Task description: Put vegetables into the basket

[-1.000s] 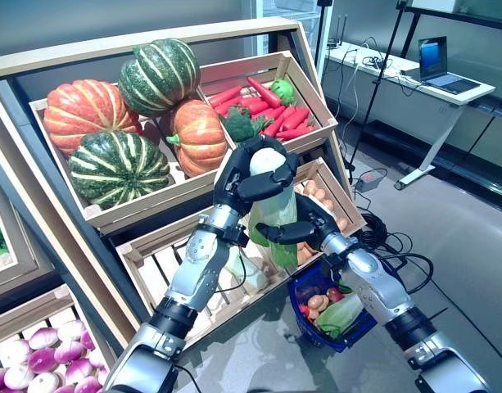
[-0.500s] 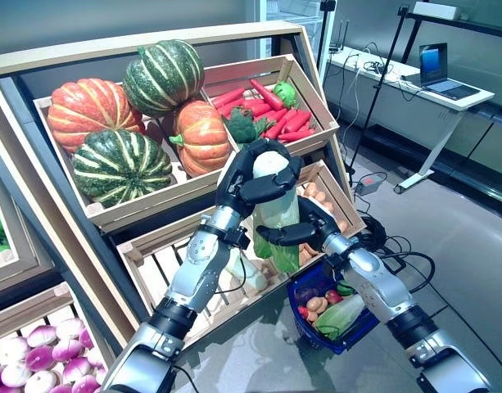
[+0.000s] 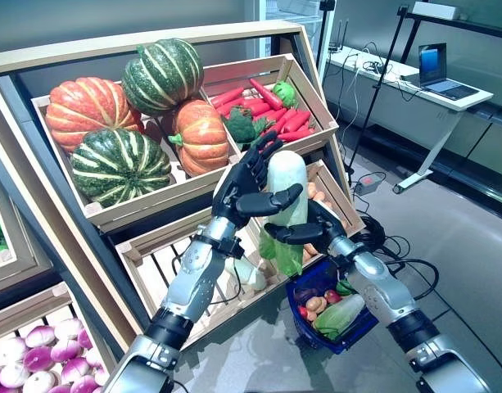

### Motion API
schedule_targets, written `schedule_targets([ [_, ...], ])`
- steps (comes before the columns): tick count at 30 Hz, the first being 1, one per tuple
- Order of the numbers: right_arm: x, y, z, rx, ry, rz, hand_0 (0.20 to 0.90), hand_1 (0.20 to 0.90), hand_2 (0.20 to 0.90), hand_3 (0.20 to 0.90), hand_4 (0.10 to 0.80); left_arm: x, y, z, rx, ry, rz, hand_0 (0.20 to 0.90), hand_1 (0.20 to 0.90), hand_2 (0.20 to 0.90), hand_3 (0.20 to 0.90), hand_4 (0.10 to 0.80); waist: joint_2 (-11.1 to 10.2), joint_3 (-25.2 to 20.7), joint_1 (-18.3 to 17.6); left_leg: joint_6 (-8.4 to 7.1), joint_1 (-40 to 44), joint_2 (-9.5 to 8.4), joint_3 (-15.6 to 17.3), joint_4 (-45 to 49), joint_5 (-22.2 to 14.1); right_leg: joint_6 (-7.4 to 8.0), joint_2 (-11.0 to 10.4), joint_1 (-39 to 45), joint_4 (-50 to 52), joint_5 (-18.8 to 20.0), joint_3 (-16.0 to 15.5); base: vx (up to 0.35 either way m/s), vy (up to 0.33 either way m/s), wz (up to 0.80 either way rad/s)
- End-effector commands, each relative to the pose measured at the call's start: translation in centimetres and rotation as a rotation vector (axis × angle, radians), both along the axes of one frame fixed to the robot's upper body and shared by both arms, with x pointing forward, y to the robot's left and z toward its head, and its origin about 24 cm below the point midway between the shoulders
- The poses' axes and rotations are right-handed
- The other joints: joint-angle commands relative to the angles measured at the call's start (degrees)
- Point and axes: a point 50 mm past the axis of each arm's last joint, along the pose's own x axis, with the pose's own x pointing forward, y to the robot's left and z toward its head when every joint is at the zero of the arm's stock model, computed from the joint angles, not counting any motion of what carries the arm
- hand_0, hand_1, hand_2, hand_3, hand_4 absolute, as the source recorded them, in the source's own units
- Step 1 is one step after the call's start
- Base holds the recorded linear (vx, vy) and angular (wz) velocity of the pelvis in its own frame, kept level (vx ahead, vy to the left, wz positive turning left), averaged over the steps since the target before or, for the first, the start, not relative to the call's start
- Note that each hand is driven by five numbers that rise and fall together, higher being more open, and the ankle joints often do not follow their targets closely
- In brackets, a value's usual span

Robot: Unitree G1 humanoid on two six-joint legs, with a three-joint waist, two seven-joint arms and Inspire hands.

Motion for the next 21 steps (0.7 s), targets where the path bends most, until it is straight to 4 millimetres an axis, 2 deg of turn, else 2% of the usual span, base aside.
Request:
schedule_targets([
  [1, 1.3, -4.8, 3.6, 0.053, -0.182, -0.203, 0.3, 0.3, 0.3, 0.3, 0.4, 1.3, 3.2, 3.2, 0.019, -0.158, 0.096, 0.9, 0.9, 0.9, 0.9, 0.8, -1.2, -2.7, -0.8, 0.5, -0.7, 0.29, 0.5, 0.1, -2.0, -0.9, -3.0, -0.6, 0.1, 2.1, -0.2, 0.027, -0.013, -0.04],
  [8, -0.5, -10.3, 0.9, -0.01, -0.084, -0.39, 0.3, 0.3, 0.3, 0.3, 0.4, 0.9, 7.3, 2.3, 0.037, -0.13, 0.243, 0.9, 0.9, 0.9, 0.9, 0.8, -1.0, -2.0, -1.3, 0.31, -0.4, 0.48, 1.0, 0.1, -2.0, -0.99, -2.9, -0.5, 0.1, 2.0, 0.1, 0.023, -0.003, -0.02],
  [13, -1.7, -12.6, -0.8, -0.032, 0.0, -0.489, 0.3, 0.3, 0.3, 0.3, 0.4, 0.9, 8.6, 1.9, 0.071, -0.121, 0.314, 0.9, 0.9, 0.9, 0.9, 0.8, -0.9, -1.6, -1.5, 0.19, -0.2, 0.45, 1.0, 0.1, -2.2, -1.01, -2.9, -0.3, 0.1, 1.8, 0.2, 0.039, -0.009, -0.01],
  [16, -2.9, -14.1, -2.6, -0.013, 0.098, -0.578, 0.3, 0.3, 0.3, 0.3, 0.4, 0.7, 9.5, 1.4, 0.154, -0.106, 0.387, 0.9, 0.9, 0.9, 0.9, 0.8, -0.9, -1.5, -1.5, 0.18, 0.0, 0.43, 1.1, 0.1, -2.4, -1.01, -2.8, 0.0, 0.1, 1.6, 0.2, 0.072, -0.023, -0.05],
  [18, -3.8, -15.3, -4.0, -0.016, 0.183, -0.669, 0.3, 0.3, 0.3, 0.3, 0.4, 0.7, 10.6, 0.5, 0.29, -0.068, 0.471, 0.9, 0.9, 0.9, 0.9, 0.8, -0.7, -1.4, -1.4, 0.12, 0.2, 0.41, 1.1, 0.1, -2.4, -0.99, -2.8, 0.3, 0.1, 1.4, 0.1, 0.118, -0.028, -0.08],
  [21, -4.3, -16.4, -4.8, -0.009, 0.238, -0.72, 0.3, 0.3, 0.3, 0.3, 0.4, 0.7, 11.5, 0.2, 0.376, -0.064, 0.534, 0.9, 0.9, 0.9, 0.9, 0.8, -0.5, -1.1, -1.2, 0.13, 0.4, 0.29, 1.1, 0.1, -2.5, -0.99, -2.8, 0.4, 0.1, 1.4, 0.1, 0.127, -0.024, -0.04],
])
